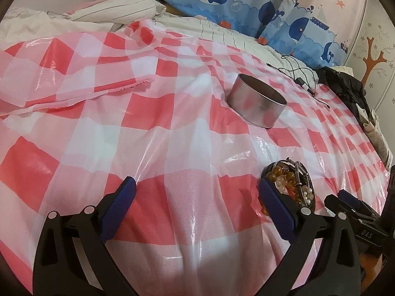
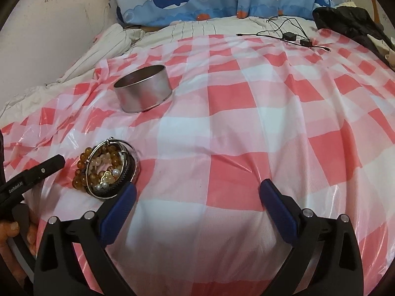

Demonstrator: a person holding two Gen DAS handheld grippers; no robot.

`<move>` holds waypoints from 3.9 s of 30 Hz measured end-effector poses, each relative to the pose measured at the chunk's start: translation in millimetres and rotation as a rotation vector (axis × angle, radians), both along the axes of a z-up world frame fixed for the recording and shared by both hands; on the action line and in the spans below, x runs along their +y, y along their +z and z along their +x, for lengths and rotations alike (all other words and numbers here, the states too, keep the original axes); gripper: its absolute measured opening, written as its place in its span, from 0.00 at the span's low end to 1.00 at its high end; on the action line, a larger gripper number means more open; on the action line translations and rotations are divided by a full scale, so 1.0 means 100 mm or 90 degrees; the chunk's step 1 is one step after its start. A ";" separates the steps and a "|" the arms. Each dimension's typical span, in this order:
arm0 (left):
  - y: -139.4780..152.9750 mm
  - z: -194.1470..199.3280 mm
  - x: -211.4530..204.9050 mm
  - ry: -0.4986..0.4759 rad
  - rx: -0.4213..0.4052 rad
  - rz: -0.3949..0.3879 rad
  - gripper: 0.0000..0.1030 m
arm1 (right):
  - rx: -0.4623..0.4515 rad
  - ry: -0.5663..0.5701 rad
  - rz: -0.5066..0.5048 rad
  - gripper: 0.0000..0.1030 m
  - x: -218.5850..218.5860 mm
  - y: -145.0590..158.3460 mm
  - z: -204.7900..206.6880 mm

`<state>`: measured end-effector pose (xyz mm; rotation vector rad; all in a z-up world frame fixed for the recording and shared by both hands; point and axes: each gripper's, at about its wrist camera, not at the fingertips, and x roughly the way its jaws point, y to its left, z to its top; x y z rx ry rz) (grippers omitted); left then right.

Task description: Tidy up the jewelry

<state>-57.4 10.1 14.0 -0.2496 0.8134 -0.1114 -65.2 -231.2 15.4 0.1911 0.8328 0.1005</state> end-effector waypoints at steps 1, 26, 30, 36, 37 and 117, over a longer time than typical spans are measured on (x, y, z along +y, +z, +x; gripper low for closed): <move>-0.01 0.00 0.00 0.000 0.000 0.001 0.93 | -0.003 0.000 0.008 0.93 -0.01 0.00 -0.01; -0.07 0.10 -0.22 -0.004 0.041 0.112 0.93 | 0.035 0.045 -0.001 0.93 0.14 0.02 0.38; -0.05 0.07 -0.23 -0.010 0.034 0.116 0.93 | 0.059 0.042 -0.055 0.93 0.24 -0.02 0.44; -0.05 0.07 -0.23 -0.011 0.034 0.116 0.93 | 0.043 0.060 -0.241 0.93 0.44 0.00 0.48; -0.04 0.06 -0.22 -0.011 0.034 0.115 0.93 | 0.041 0.036 -0.259 0.93 0.38 0.00 0.48; 0.00 0.14 -0.12 -0.077 0.009 0.004 0.22 | -0.013 0.054 0.014 0.42 0.00 0.10 0.12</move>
